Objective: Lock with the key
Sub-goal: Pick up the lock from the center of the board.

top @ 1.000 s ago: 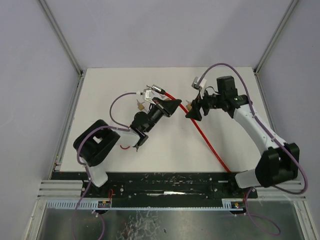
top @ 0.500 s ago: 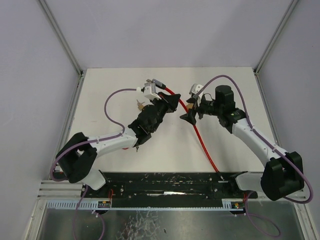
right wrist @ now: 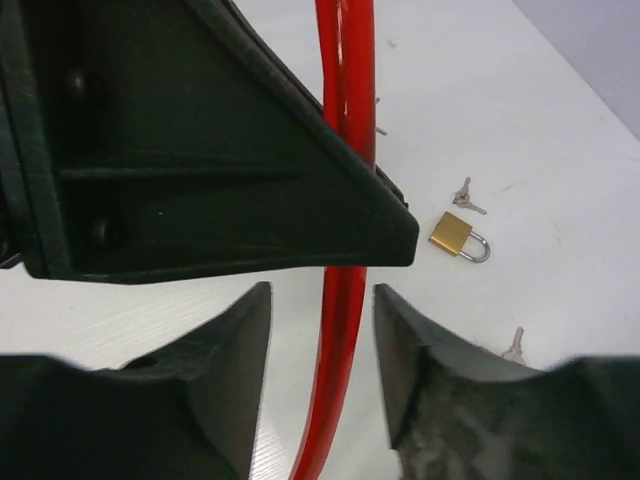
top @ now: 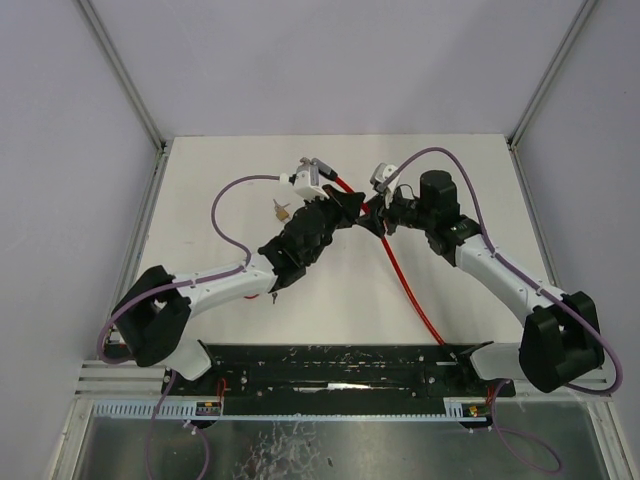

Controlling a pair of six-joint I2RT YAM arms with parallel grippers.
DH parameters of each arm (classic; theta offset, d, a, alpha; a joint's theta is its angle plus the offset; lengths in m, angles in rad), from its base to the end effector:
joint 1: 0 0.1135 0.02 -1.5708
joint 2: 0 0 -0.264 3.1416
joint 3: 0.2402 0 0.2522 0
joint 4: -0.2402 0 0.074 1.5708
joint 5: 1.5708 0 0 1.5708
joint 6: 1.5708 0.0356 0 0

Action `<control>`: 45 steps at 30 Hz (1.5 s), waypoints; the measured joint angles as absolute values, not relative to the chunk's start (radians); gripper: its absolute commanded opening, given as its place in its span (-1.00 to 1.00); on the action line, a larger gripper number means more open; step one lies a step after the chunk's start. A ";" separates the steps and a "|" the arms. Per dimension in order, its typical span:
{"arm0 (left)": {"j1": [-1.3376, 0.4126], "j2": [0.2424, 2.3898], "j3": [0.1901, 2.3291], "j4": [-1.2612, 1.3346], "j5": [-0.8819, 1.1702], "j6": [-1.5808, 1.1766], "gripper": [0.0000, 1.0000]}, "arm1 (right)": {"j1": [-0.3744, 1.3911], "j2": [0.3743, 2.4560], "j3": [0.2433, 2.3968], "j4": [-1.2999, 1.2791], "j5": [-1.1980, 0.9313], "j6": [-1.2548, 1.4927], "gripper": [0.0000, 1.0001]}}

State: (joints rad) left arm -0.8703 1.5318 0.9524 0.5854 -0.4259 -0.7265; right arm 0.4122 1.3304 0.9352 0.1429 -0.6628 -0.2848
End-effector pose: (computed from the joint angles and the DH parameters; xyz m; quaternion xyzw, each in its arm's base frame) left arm 0.2394 -0.2611 0.2940 -0.1000 0.6980 -0.3925 0.5905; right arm 0.2708 0.1423 0.3055 -0.4426 0.6345 0.2935 0.5617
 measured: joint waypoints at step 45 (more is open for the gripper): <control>-0.635 1.645 0.954 1.533 0.654 -0.945 0.11 | 0.244 1.263 0.899 0.875 -1.328 0.726 -1.00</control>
